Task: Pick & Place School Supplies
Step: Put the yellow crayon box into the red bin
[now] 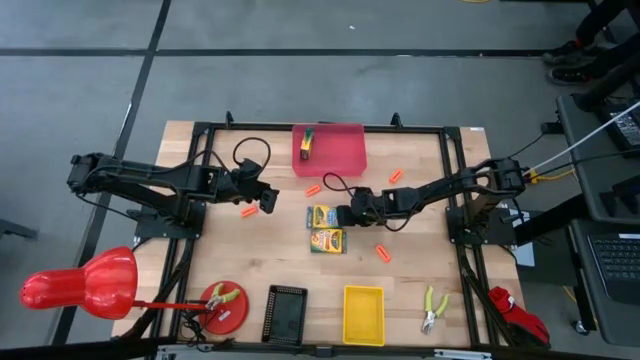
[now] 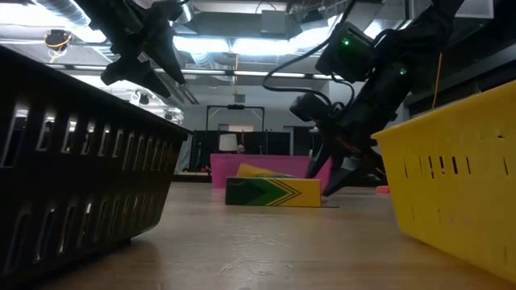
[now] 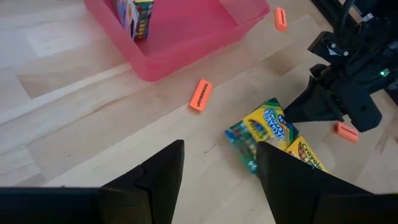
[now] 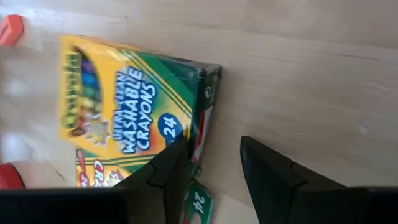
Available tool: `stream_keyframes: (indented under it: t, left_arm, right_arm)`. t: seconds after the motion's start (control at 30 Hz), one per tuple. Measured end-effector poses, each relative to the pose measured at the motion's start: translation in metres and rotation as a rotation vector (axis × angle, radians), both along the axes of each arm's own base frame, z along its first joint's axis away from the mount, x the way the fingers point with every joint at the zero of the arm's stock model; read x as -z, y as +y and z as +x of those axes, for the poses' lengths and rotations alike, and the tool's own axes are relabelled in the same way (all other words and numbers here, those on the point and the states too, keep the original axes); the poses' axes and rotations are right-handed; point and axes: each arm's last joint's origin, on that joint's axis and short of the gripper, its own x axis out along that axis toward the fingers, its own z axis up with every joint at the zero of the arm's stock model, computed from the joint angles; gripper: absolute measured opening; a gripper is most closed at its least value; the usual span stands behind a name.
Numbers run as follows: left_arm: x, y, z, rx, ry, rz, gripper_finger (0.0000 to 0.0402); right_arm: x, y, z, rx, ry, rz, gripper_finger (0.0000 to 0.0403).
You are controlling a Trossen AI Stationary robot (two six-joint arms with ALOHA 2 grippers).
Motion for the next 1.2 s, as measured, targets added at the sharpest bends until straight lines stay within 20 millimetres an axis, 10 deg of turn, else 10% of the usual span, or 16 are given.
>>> stream_keyframes:
  t: [1.2]
  left_arm:
    - [0.018,-0.005,0.031,0.145,-0.007,-0.097,0.0198]
  right_arm:
    - [-0.046,-0.006,-0.047,0.028,0.192,-0.231,0.0149]
